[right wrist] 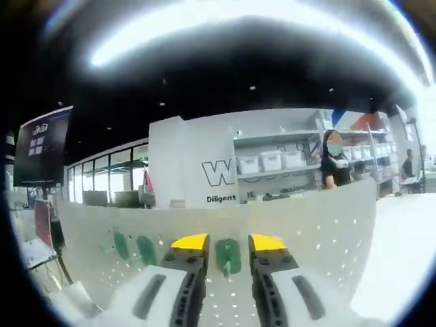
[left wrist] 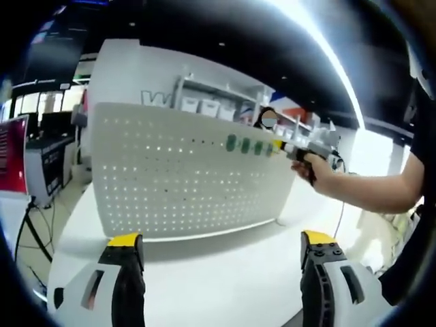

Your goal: Insert the hook assembly into the mounting plate slot until the hook locks in place.

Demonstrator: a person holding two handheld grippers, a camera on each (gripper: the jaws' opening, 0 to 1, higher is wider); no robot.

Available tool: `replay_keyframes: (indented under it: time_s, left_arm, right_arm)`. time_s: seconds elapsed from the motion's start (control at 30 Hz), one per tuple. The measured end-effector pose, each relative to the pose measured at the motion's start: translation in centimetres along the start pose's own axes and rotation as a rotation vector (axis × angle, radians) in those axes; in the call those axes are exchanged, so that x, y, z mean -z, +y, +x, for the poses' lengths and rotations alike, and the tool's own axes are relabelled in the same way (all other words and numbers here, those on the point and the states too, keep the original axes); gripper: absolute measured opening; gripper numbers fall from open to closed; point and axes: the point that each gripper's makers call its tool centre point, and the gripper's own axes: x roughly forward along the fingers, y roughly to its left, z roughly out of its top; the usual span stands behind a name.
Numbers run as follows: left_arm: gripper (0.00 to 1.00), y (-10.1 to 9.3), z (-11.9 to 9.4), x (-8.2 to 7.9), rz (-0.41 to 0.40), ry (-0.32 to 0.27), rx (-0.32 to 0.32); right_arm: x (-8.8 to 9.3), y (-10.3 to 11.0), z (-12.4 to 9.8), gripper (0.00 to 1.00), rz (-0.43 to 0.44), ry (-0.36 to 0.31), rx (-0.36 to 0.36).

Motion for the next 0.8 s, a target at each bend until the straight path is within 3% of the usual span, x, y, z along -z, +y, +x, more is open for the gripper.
replay_keyframes:
  time_s: [0.17,0.47,0.63,0.7,0.8]
  left_arm:
    - [1.0,0.9,-0.3,0.3,0.032,0.032,-0.041]
    - [1.0,0.6,-0.7,0.1,0.019,0.021,-0.022]
    - [1.0,0.3,-0.9,1.0,0.064,0.051,-0.022]
    - [1.0,0.1,-1.0,1.1,0.059,0.049,-0.016]
    - [1.0,0.1,-1.1,1.3,0.038,0.043,-0.012]
  right_arm:
    - [-1.2,-0.3,-1.6,0.39,0.014,-0.004,-0.015]
    - [0.3,-0.7,-6.4,0.72,0.034,0.067,-0.025]
    - [3.3,-0.4,-9.6,0.86,0.04,0.161,-0.04]
    - [5.2,-0.5,-11.3,0.89,0.034,0.226,-0.045]
    - [7.0,-0.4,-13.4,0.93,0.028,0.271,-0.05]
